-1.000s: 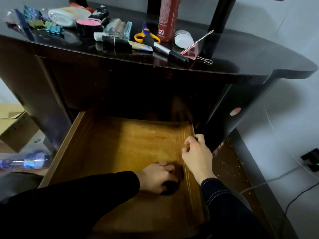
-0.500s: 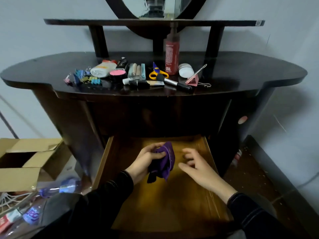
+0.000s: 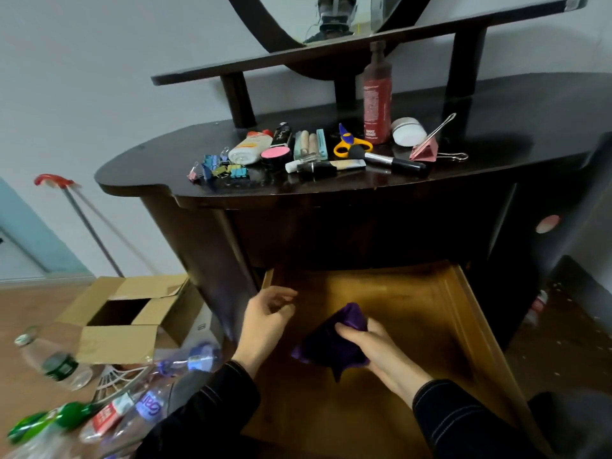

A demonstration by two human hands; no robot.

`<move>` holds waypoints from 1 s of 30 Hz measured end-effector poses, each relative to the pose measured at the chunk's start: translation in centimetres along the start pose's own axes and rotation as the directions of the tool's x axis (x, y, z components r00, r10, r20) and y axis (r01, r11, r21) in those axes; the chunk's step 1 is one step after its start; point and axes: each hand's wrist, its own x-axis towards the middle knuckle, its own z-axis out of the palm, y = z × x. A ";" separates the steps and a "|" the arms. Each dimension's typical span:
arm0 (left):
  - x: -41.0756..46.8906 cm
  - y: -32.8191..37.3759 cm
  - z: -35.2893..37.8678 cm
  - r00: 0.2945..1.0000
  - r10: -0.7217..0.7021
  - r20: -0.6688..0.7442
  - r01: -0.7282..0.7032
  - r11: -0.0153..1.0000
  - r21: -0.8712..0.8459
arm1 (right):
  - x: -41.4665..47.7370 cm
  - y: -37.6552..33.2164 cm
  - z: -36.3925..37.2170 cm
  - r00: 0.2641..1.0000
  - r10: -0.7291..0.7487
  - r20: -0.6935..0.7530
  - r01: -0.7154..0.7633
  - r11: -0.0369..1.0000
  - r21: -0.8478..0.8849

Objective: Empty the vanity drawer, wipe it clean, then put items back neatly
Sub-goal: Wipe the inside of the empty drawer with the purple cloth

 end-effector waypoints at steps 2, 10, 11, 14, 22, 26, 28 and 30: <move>1.1 -2.1 -1.7 0.987 -0.032 -0.154 0.052 0.990 0.129 | 1.1 0.5 0.0 0.998 0.043 -0.053 -0.047 0.996 -0.072; 4.0 -5.8 -0.8 0.969 -0.244 -0.028 0.244 0.943 0.225 | 6.1 1.0 2.2 0.975 0.078 -0.206 -0.077 0.997 0.013; 4.1 -5.9 -0.7 0.973 -0.229 -0.033 0.230 0.937 0.264 | 6.8 1.0 2.4 0.973 0.064 -0.219 -0.066 0.998 0.000; 4.0 -6.0 -0.5 0.980 -0.192 -0.052 0.198 0.916 0.348 | 9.0 0.6 2.7 0.983 -0.050 -0.178 0.024 0.989 -0.146; 4.1 -6.4 0.0 0.989 -0.089 -0.122 0.137 0.868 0.478 | 17.1 -0.8 7.3 0.938 -0.305 -0.166 0.215 0.885 -0.412; 4.2 -6.7 0.1 0.990 -0.062 -0.128 0.121 0.848 0.516 | 19.8 -0.5 9.6 0.941 -0.321 -0.103 0.232 0.840 -0.490; 4.3 -6.9 0.1 0.991 -0.054 -0.125 0.112 0.845 0.523 | 20.6 -0.1 9.8 0.943 -0.326 -0.061 0.238 0.794 -0.559; 4.3 -7.1 0.1 0.991 -0.050 -0.123 0.108 0.844 0.525 | 21.3 0.1 9.3 0.947 -0.317 -0.049 0.223 0.762 -0.608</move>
